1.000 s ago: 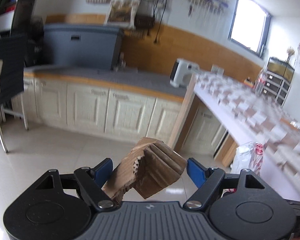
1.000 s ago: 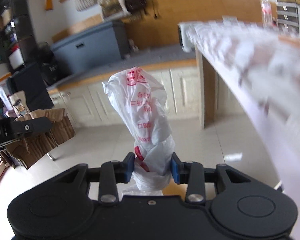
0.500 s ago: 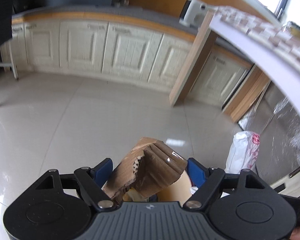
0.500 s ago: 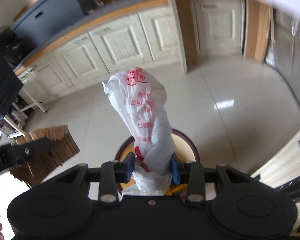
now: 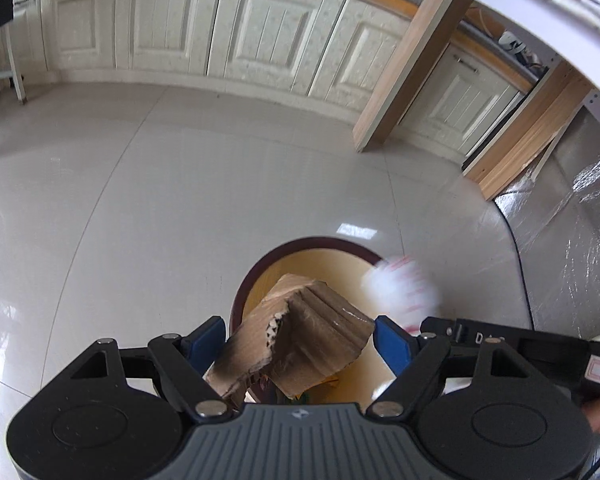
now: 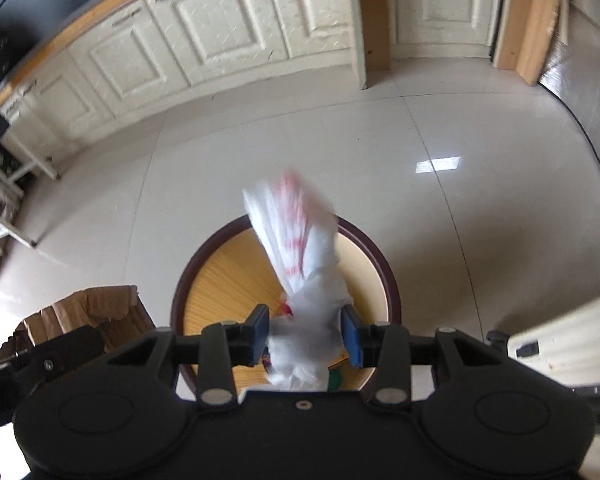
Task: Collect trash
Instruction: 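Open both tools to drop the cardboard and white bag into the wastebasket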
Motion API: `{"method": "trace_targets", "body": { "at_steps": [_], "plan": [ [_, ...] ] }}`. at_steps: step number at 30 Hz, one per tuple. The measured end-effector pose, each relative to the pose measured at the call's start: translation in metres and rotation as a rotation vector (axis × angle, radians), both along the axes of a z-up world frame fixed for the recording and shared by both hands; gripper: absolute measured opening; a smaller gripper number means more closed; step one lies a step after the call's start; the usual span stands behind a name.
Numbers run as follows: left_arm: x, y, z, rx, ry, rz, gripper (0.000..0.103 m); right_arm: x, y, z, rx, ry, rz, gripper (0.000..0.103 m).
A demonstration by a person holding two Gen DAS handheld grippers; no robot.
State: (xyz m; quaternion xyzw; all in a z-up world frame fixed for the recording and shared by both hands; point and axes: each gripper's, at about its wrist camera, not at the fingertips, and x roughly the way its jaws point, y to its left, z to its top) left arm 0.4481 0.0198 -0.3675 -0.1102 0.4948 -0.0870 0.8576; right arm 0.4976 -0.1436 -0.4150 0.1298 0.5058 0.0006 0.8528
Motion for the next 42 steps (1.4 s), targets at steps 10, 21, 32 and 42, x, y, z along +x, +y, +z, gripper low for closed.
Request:
{"method": "trace_targets", "body": {
  "at_steps": [10, 21, 32, 42],
  "plan": [
    [0.014, -0.010, -0.015, 0.019, 0.026, -0.018, 0.081, 0.014, -0.009, -0.017, -0.018, 0.010, -0.005, 0.034],
    [0.028, -0.027, -0.043, -0.028, 0.142, -0.079, 0.095, 0.008, -0.026, -0.031, 0.036, 0.062, -0.065, 0.034],
    [0.024, -0.023, -0.039, 0.038, 0.156, -0.089, 0.099, -0.005, -0.026, -0.027, 0.042, 0.077, -0.036, 0.035],
    [0.006, -0.010, -0.031, 0.066, 0.172, -0.082, 0.103, -0.023, -0.031, -0.016, 0.051, 0.084, -0.046, 0.042]
  ]
}}
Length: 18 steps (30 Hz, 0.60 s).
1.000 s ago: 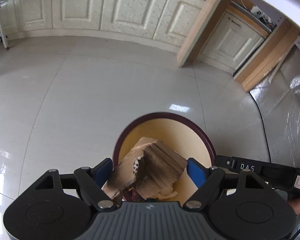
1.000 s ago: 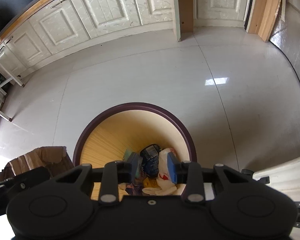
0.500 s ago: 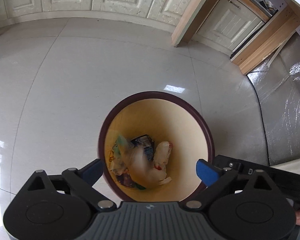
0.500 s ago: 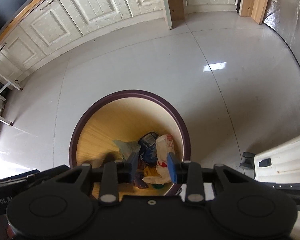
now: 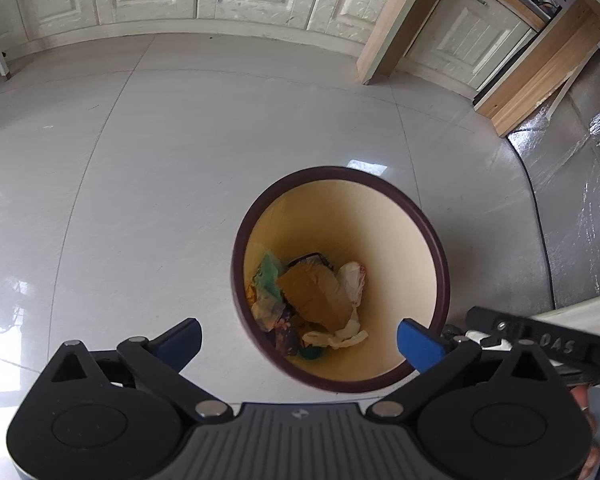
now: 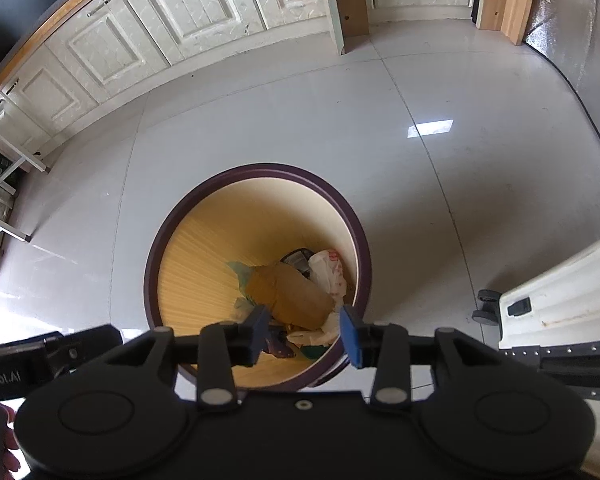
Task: Collect trash
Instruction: 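Open both tools to drop the cardboard and white bag into the wastebasket, then move both open tools up from the wastebasket back toward the table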
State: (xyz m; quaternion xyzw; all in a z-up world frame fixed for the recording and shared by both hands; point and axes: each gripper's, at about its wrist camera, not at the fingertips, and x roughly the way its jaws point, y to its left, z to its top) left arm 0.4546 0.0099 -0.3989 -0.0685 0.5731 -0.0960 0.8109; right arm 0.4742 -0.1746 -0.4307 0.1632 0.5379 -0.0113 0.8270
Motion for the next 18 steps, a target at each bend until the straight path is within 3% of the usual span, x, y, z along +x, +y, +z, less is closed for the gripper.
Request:
{"method": "trace_targets", "body": {
  "at_steps": [13, 18],
  "plan": [
    [-0.030, 0.012, 0.029, 0.028, -0.025, 0.013, 0.103, -0.036, 0.007, 0.038, -0.060, -0.051, 0.050, 0.057],
    [-0.045, 0.014, 0.049, 0.048, -0.062, 0.018, 0.103, -0.052, 0.007, 0.059, -0.078, -0.089, 0.066, 0.068]
  ]
}}
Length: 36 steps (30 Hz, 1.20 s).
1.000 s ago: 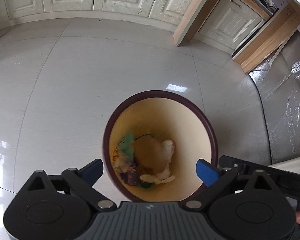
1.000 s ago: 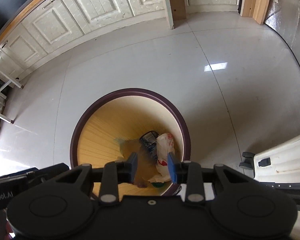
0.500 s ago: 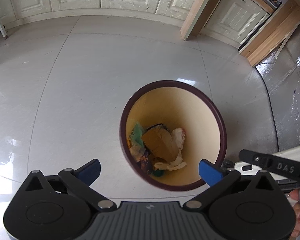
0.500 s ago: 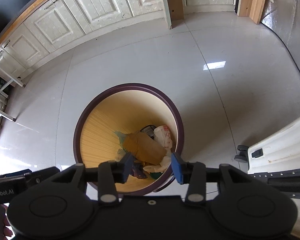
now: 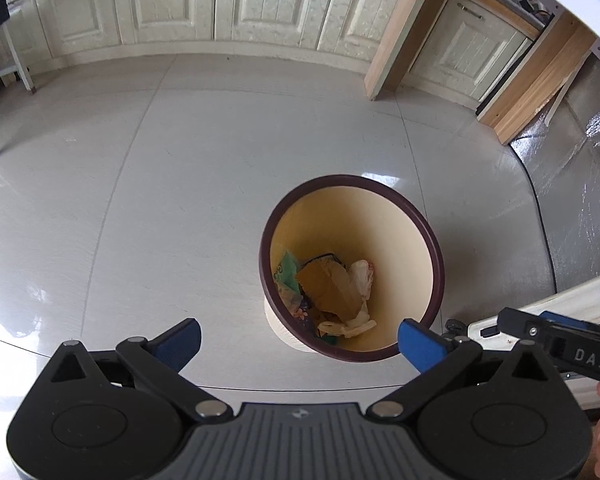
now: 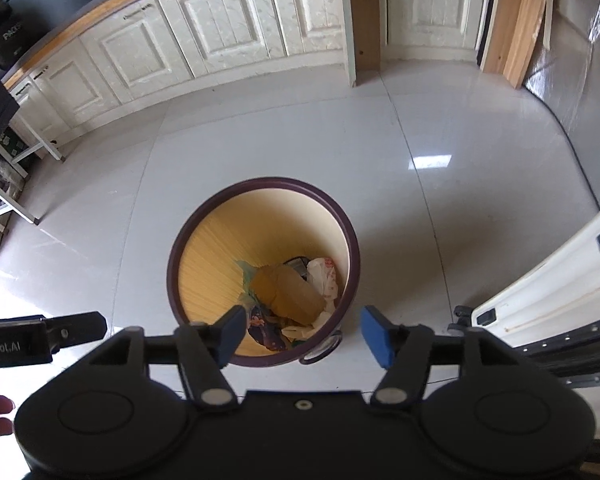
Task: Collect trash
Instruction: 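Move both open tools up from the wastebasket back toward the table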
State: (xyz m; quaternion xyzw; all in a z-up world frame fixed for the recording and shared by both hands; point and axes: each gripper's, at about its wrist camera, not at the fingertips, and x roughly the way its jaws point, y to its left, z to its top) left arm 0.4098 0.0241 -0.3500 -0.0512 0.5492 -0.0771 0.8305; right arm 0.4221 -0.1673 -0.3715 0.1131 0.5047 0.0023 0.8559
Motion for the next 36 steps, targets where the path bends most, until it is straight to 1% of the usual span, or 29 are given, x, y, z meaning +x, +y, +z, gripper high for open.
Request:
{"method": "trace_targets", "body": {
  "at_steps": [4, 6, 8, 12, 14, 18, 22, 28, 31, 36],
  "plan": [
    [-0.013, 0.001, 0.015, 0.015, -0.028, 0.001, 0.103, -0.013, 0.001, 0.016, -0.027, -0.036, 0.010, 0.071],
    [-0.019, 0.002, 0.021, 0.021, -0.040, 0.006, 0.103, -0.020, 0.000, 0.024, -0.036, -0.048, 0.009, 0.078],
    [-0.026, 0.003, 0.028, 0.027, -0.052, 0.007, 0.103, -0.025, -0.001, 0.029, -0.042, -0.058, 0.005, 0.080],
    [-0.040, 0.006, 0.039, 0.034, -0.070, 0.012, 0.103, -0.040, 0.000, 0.041, -0.075, -0.071, -0.017, 0.093],
    [-0.046, 0.007, 0.045, 0.042, -0.083, 0.010, 0.103, -0.048, 0.001, 0.045, -0.090, -0.080, -0.015, 0.098],
    [-0.062, 0.011, 0.061, 0.045, -0.115, 0.013, 0.103, -0.062, 0.004, 0.057, -0.118, -0.100, -0.006, 0.103],
    [-0.078, 0.018, 0.082, 0.044, -0.156, 0.019, 0.103, -0.075, 0.006, 0.072, -0.129, -0.127, -0.005, 0.103],
    [-0.105, 0.026, 0.117, 0.026, -0.232, 0.037, 0.103, -0.096, 0.011, 0.101, -0.121, -0.201, 0.010, 0.103],
    [-0.121, 0.027, 0.136, 0.033, -0.290, 0.048, 0.103, -0.107, 0.014, 0.119, -0.122, -0.246, 0.022, 0.103],
    [-0.145, 0.034, 0.165, 0.019, -0.375, 0.067, 0.103, -0.124, 0.024, 0.149, -0.127, -0.326, 0.056, 0.103]
  ]
}}
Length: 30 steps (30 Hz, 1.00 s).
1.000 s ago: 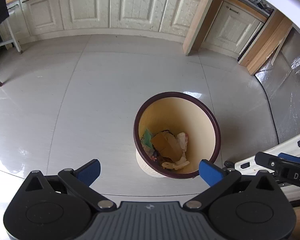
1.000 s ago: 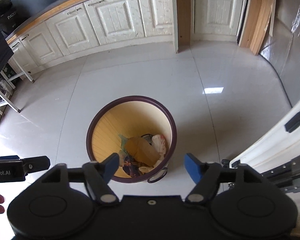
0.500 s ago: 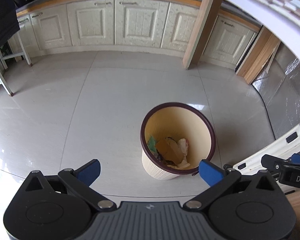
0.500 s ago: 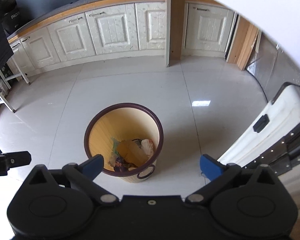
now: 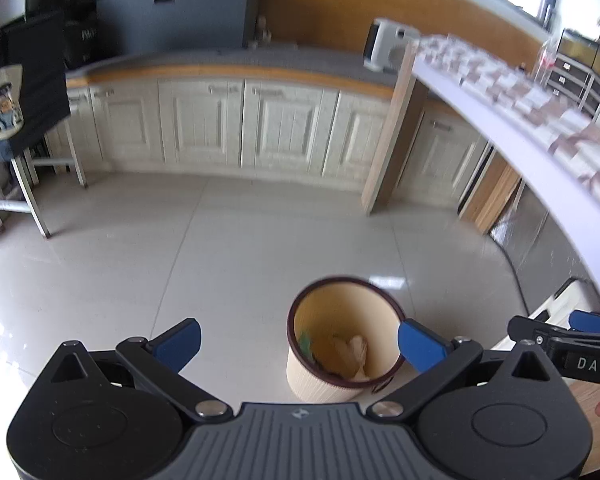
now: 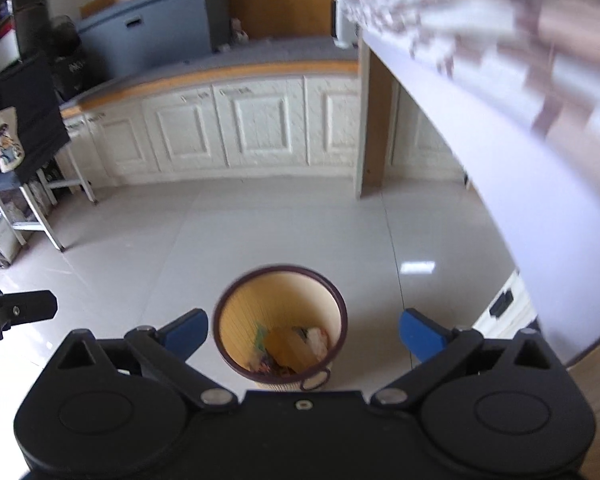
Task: Collect trash
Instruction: 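Move both open tools up from the wastebasket back toward the table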
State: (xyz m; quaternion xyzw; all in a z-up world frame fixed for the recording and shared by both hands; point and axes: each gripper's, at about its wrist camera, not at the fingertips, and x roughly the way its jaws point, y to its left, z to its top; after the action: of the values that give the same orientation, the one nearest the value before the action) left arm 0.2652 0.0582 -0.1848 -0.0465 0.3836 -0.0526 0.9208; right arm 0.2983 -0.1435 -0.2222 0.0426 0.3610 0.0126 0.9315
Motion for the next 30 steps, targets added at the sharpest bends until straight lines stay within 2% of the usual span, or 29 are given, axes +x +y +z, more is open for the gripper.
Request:
{"method": "trace_targets", "body": {
  "at_steps": [9, 15, 21, 30],
  "plan": [
    [-0.035, 0.009, 0.057, -0.006, -0.144, 0.020, 0.103, -0.033, 0.017, 0.068, -0.004, -0.167, 0.069, 0.103],
    [-0.060, 0.002, 0.103, 0.001, -0.270, 0.025, 0.103, -0.060, 0.016, 0.120, -0.027, -0.264, 0.101, 0.103],
    [-0.082, -0.020, 0.142, -0.009, -0.379, -0.016, 0.103, -0.095, -0.011, 0.168, -0.039, -0.387, 0.099, 0.103],
    [-0.095, -0.089, 0.186, -0.022, -0.512, -0.182, 0.103, -0.129, -0.082, 0.218, -0.098, -0.495, 0.085, 0.103]
  ]
}}
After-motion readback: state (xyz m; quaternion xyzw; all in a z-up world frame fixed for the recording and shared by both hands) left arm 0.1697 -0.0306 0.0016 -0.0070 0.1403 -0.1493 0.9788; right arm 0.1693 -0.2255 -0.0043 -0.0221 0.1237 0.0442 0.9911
